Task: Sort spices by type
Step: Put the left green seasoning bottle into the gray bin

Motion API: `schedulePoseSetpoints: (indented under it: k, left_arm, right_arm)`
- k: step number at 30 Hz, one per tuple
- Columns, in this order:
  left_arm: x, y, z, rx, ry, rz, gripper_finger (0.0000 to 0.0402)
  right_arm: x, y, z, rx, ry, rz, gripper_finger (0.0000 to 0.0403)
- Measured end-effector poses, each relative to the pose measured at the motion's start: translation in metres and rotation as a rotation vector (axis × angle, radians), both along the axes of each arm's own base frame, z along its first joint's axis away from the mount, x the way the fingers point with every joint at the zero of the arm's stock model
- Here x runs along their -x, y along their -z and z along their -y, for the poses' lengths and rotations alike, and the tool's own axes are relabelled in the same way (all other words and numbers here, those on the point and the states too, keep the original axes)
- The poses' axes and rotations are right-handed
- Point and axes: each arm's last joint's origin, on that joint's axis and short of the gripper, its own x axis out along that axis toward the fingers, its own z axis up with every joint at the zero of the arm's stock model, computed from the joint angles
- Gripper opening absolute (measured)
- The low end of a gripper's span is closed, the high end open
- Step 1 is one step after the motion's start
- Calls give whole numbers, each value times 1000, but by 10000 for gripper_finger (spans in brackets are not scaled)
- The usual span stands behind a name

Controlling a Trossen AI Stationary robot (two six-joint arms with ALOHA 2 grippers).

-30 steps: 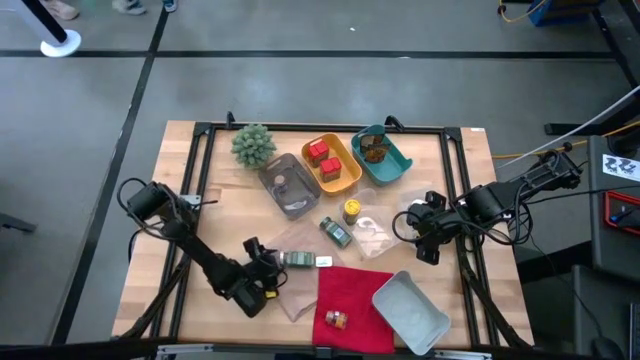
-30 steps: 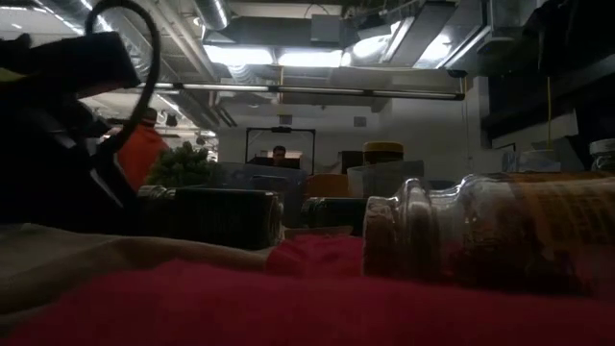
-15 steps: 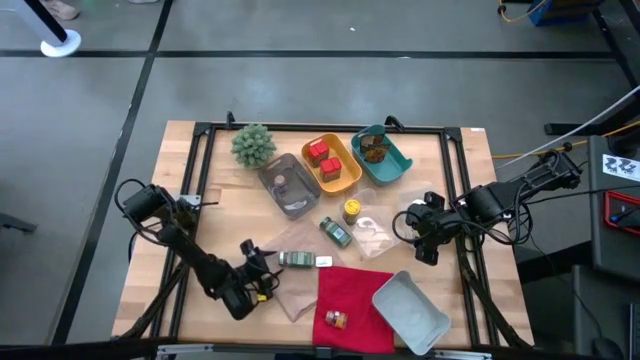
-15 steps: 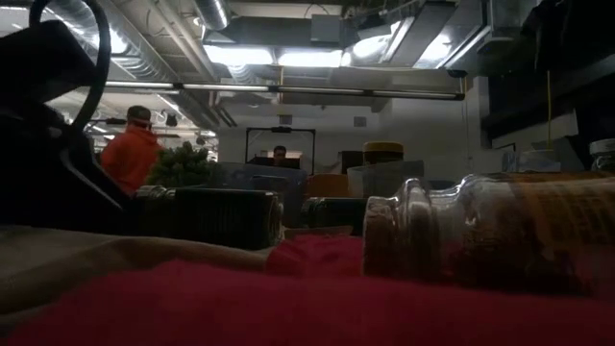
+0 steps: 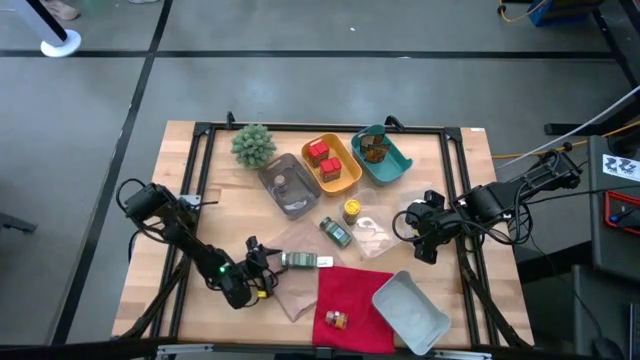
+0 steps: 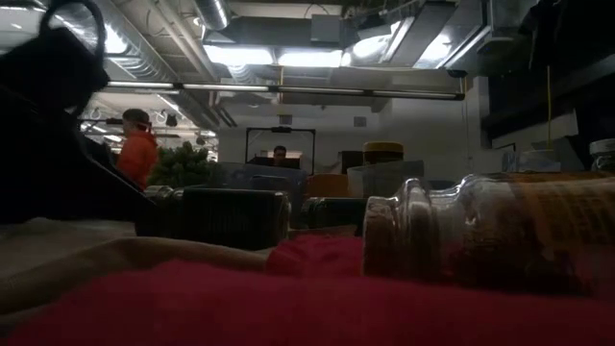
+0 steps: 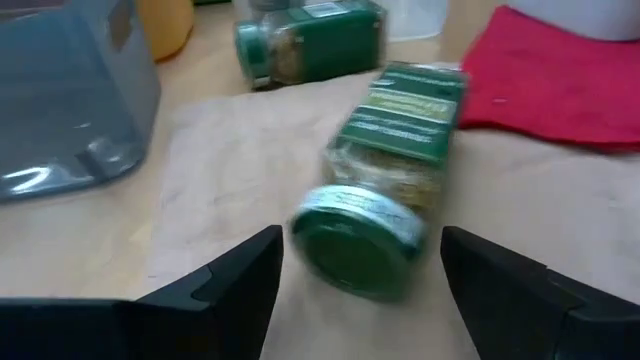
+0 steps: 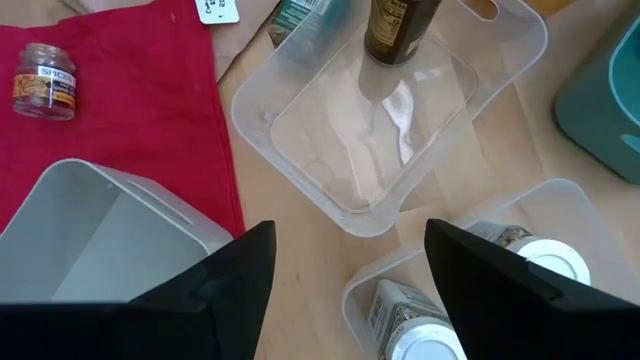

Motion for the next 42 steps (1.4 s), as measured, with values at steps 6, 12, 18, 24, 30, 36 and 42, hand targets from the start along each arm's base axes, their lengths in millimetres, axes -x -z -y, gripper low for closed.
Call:
schedulePoseSetpoints:
  k: [6,12,18,24,30,36,42]
  left_arm:
    - [-9,2,-12,20,1,-44,263]
    - [-18,-2,-15,-23,55,-45,263]
    - [-21,-2,-19,-44,49,-54,263]
    - [-21,-2,-19,103,-23,5,263]
    - [-22,-2,-20,119,-33,12,263]
    - [-21,-2,-20,119,-33,12,263]
    - [-21,-1,-19,85,5,-26,263]
  right_arm:
    - [0,0,0,0,0,0,255]
    - [0,0,0,0,0,0,255]
    - [0,0,0,0,0,0,255]
    - [0,0,0,-1,1,0,255]
    - [0,0,0,-1,1,1,255]
    - [0,0,0,-1,1,1,255]
    - [0,0,0,-1,1,1,255]
